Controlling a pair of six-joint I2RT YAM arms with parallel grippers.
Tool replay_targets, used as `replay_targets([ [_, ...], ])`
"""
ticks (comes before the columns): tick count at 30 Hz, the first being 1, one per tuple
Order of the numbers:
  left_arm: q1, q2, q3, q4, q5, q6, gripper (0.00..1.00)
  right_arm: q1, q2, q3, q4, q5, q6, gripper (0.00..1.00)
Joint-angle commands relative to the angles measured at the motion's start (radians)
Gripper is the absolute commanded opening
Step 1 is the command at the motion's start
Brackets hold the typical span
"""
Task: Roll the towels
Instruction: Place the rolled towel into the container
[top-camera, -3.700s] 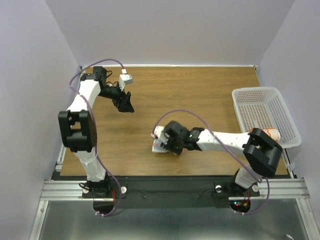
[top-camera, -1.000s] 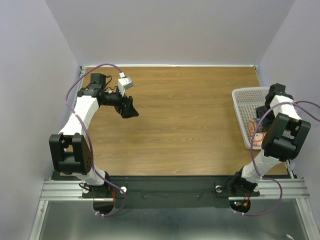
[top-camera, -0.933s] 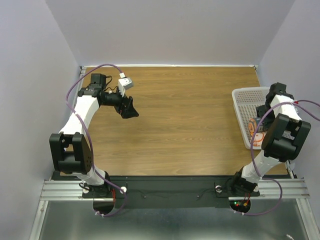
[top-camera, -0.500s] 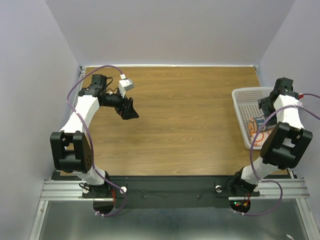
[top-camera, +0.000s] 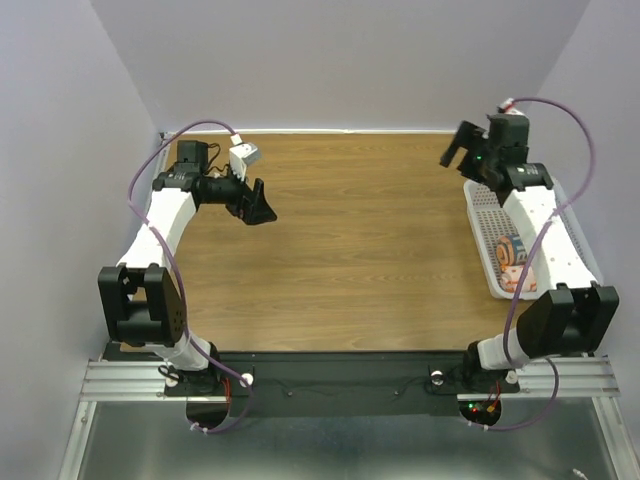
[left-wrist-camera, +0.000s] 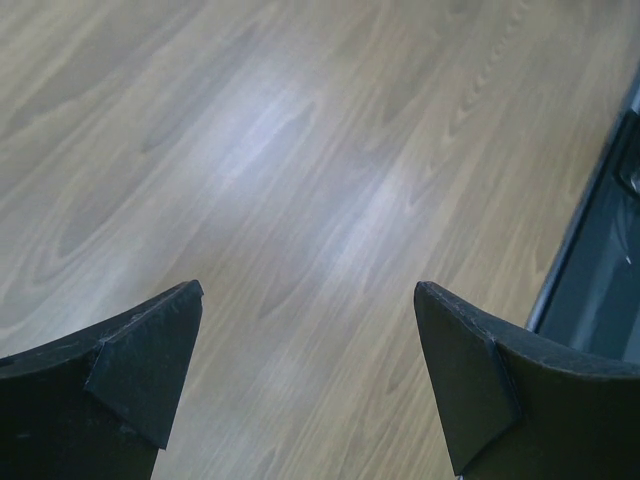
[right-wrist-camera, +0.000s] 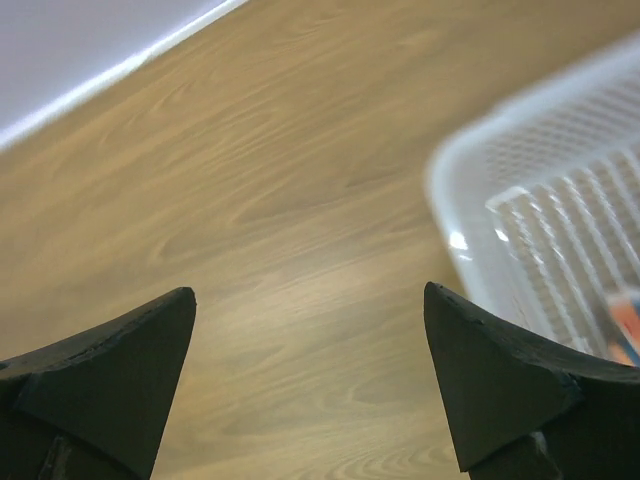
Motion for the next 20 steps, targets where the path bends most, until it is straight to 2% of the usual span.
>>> replay_targets([
  [1, 0.015, -0.088, 0.02, 0.145, -0.161, -0.169, 0.99, 0.132, 0.053, 0.022, 0.07, -0.208, -0.286, 1.0],
  [6, 0.021, -0.166, -0.072, 0.211, -0.297, -0.228, 0.99, 0.255, 0.125, -0.069, 0.07, -0.472, -0.385, 1.0],
  [11, 0.021, -0.258, -0.243, 0.248, -0.404, -0.194, 0.99, 0.375, 0.145, -0.227, 0.098, -0.451, -0.45, 1.0],
  [17, 0.021, -0.327, -0.399, 0.303, -0.476, -0.17, 0.99, 0.386, 0.087, -0.313, 0.129, -0.467, -0.428, 1.0],
  [20, 0.021, -0.364, -0.424, 0.331, -0.483, -0.18, 0.99, 0.386, 0.061, -0.308, 0.127, -0.462, -0.419, 1.0],
])
